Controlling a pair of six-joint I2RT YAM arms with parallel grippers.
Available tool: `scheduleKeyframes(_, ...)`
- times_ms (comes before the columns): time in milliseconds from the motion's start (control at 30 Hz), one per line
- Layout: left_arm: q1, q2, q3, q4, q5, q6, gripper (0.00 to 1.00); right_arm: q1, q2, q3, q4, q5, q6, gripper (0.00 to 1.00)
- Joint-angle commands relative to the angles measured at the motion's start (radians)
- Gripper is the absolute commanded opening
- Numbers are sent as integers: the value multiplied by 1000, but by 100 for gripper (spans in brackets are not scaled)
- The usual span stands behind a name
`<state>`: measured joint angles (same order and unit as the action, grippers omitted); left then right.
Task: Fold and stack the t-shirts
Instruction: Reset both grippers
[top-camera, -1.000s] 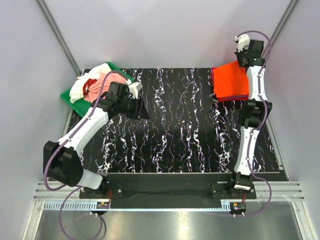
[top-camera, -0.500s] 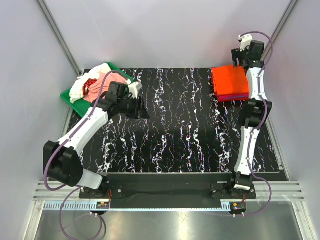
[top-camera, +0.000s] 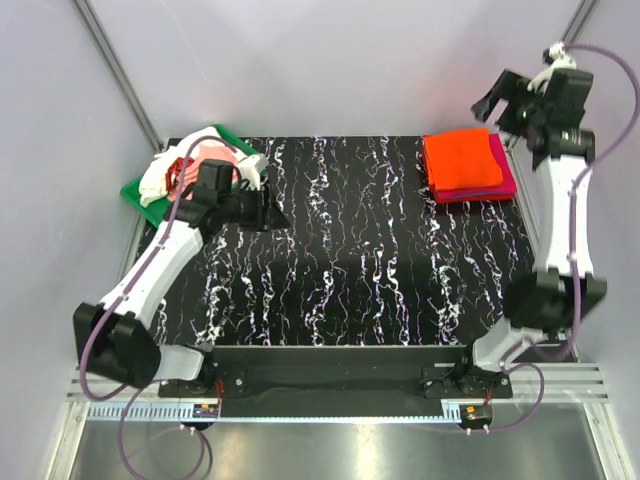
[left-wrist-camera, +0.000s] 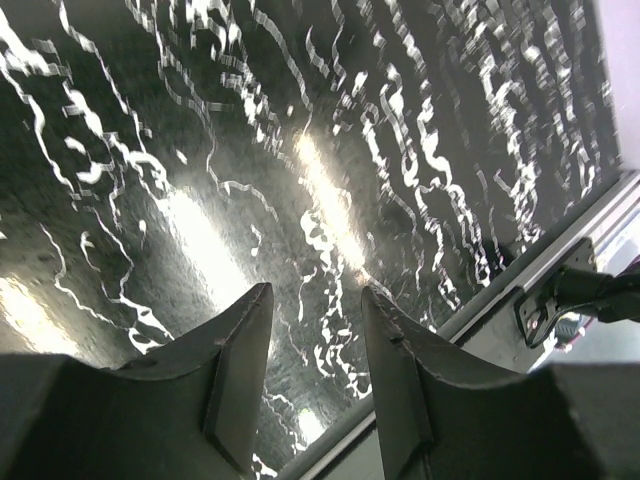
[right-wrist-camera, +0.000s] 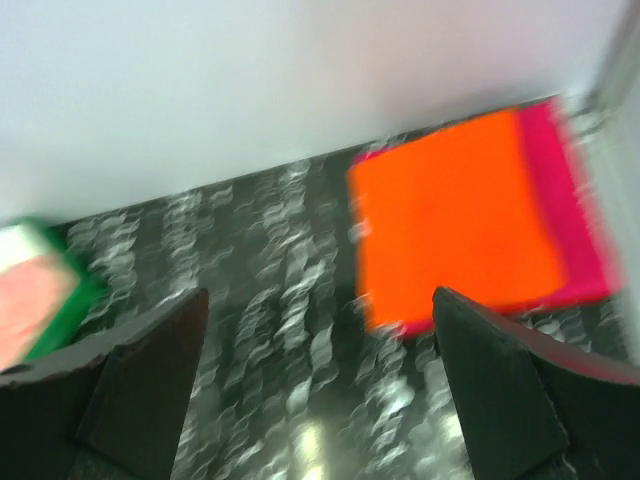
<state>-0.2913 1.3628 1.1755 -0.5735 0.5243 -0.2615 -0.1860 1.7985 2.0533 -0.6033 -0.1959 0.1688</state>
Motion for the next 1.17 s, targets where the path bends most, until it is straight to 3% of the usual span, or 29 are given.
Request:
scheduleKeyframes(0,10,-100,18,95,32,7,48,6,-192,-281,-86,-255,236,100)
scheduleKeyframes(33,14,-116,13,112,45,-1,49,8,-290,-414,-64,-296,256,100)
scheduleKeyframes(100,20,-149,6,147,55,-18,58,11,-382,-523,-6,-404,294,100)
scheduleKeyframes(200,26,-175,-5,181,83,-30,59,16,-568,-715,66,-430,382,100)
scheduleKeyframes(233,27,-182,-8,188,98,-31,99,17,-664,-763,88,-435,399,100)
scheduleKeyframes(333,29,-217,-25,213,109,-28,99,17,-821,-951,105,-396,446,100)
scheduleKeyframes(467,29,-300,-83,264,83,-27,99,16,-909,-1055,105,-422,414,100)
scheduleKeyframes(1133,27,-295,-126,330,132,-73,99,16,-906,-1049,105,-367,396,100)
